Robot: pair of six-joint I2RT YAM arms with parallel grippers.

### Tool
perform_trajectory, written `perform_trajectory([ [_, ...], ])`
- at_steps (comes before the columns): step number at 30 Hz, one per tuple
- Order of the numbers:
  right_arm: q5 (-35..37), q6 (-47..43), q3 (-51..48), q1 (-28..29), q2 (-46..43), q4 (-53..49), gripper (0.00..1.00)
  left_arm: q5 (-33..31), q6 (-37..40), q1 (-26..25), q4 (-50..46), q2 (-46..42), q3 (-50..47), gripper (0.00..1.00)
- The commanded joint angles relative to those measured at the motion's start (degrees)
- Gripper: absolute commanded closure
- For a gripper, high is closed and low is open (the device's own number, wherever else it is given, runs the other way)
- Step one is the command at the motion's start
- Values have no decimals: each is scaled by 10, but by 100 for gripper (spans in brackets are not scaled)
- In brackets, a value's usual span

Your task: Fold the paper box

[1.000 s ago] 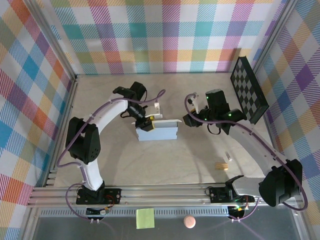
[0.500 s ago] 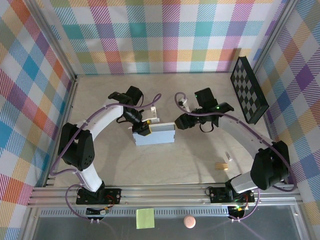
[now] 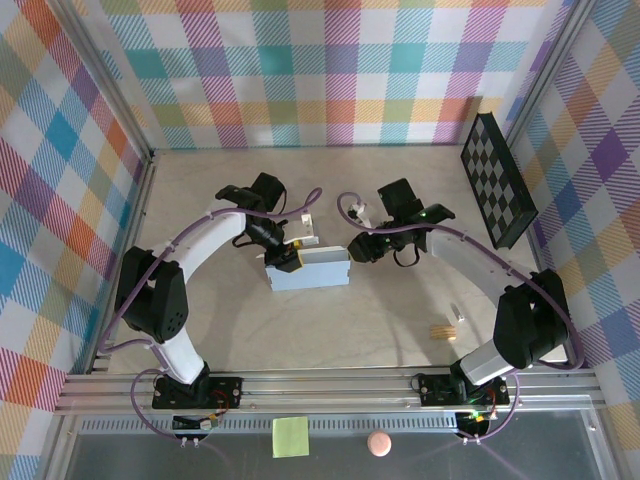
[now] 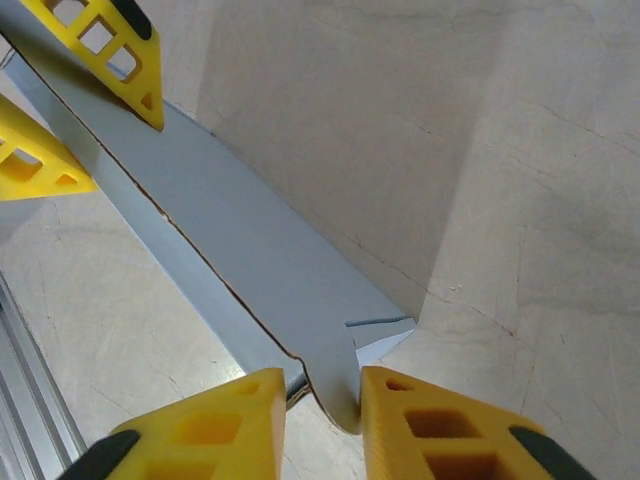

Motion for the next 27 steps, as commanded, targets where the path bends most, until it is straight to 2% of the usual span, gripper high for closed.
perform_trajectory([
  [1,5,5,21,8,0,-7,77,-1,-6,0,2,-10,-12,64],
  [11,38,34,49,29,16,-25,90,-9,-21,-5,24,-14,-24,65],
  [14,57,67,58,38,18,-34,93,-15,-27,-6,32,-18,-30,65],
  [18,77,86,60,45,19,-36,85,-20,-33,-7,45,-24,-39,64],
  [27,97,95,53,46,24,-27,82,-20,-34,-7,49,-24,-41,64],
])
